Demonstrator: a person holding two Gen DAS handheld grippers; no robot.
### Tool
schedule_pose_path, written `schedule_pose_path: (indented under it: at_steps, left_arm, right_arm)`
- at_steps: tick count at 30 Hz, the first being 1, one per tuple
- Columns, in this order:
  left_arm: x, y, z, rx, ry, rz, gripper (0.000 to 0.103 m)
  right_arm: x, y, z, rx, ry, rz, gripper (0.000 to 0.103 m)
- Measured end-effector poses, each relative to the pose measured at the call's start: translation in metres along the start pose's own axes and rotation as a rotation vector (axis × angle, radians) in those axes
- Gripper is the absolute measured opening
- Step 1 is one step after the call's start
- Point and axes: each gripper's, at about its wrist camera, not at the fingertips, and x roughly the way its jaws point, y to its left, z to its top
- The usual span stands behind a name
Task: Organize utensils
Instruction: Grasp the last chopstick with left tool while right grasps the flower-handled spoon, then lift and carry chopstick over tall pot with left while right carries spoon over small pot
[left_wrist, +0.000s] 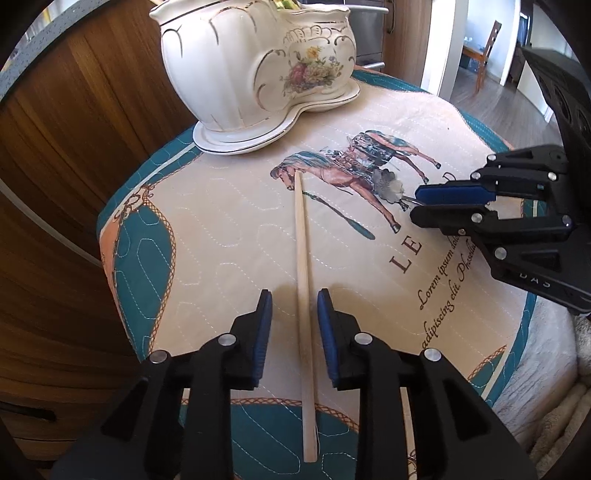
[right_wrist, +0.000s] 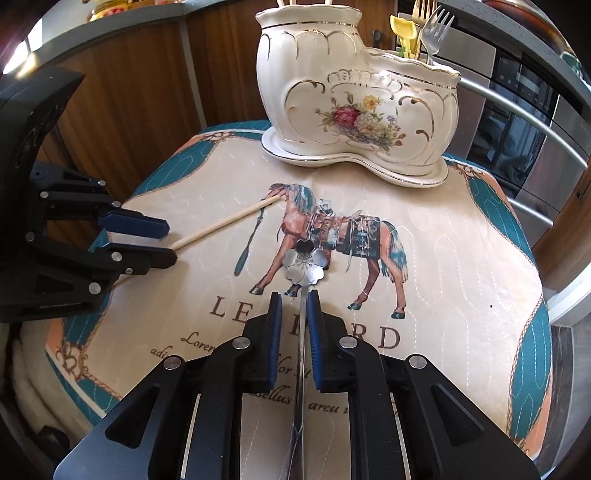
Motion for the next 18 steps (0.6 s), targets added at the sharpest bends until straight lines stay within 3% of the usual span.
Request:
schedule_pose_path:
  at_steps: [2, 4, 6, 9, 18]
  left_arm:
    - [0.001, 0.000, 0.000, -0.009, -0.007, -0.007, 0.025]
    - [-0.002, 0.002, -0.005, -0.008, -0.015, -0.031, 0.011]
    - [-0.008, 0.004, -0.013, 0.000, -0.027, -0.029, 0.006]
    - [-0.011, 0.004, -0.016, -0.002, -0.048, -0.028, 0.006]
    - [-0.062, 0.013, -0.018, -0.037, -0.298, -0.061, 0.006]
  right_arm:
    - [0.000, 0.001, -0.001, 0.003, -0.014, 0.011, 0.004]
    - [0.001, 0.000, -0.001, 0.019, -0.027, 0.010, 0.004]
    - [0.000, -0.001, -0.001, 0.037, -0.040, 0.008, 0.004]
    - [-0.012, -0.006, 0.003, 0.066, -0.106, 0.018, 0.004]
    - [-0.068, -0.010, 0.010, 0.086, -0.421, 0.034, 0.004]
